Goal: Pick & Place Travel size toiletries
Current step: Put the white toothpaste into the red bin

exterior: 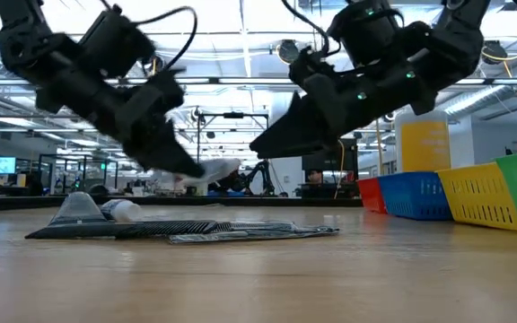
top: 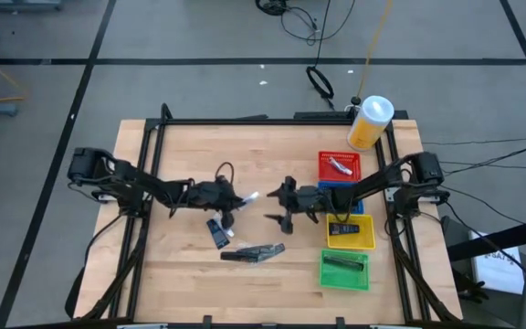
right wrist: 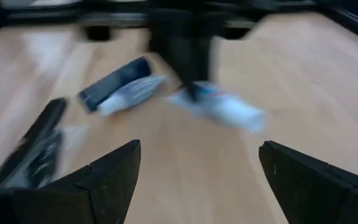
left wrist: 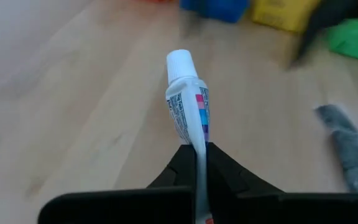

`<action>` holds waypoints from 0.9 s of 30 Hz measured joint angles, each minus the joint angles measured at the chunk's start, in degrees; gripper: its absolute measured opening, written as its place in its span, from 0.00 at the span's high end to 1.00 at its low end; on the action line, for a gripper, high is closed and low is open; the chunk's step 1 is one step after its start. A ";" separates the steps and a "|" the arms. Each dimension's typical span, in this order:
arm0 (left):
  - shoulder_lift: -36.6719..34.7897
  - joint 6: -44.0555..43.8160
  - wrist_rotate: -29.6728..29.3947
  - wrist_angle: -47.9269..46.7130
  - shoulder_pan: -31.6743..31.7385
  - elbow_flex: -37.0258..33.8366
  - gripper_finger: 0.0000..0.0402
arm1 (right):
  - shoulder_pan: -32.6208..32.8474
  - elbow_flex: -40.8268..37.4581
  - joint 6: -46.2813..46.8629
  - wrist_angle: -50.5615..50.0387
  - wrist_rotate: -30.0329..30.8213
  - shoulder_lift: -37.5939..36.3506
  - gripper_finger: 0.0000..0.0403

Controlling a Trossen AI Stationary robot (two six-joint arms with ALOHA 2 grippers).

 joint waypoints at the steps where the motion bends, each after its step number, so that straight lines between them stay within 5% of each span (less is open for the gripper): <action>1: 0.86 1.46 0.00 -0.39 -0.61 1.73 0.98 | -0.68 0.00 1.34 -1.08 0.00 -0.61 0.21; 12: 9.41 14.18 -0.76 -6.81 -4.39 15.05 0.98 | -2.71 -0.01 3.33 -8.20 -13.51 -4.32 0.30; 24: 9.34 14.69 -2.18 -6.26 -4.32 15.82 0.88 | -1.97 -0.02 3.71 -8.34 -13.26 -4.25 0.85; 27: 9.32 15.47 -2.34 -6.05 -4.35 15.82 0.81 | -1.97 -0.01 3.84 -8.56 -13.25 -4.25 0.89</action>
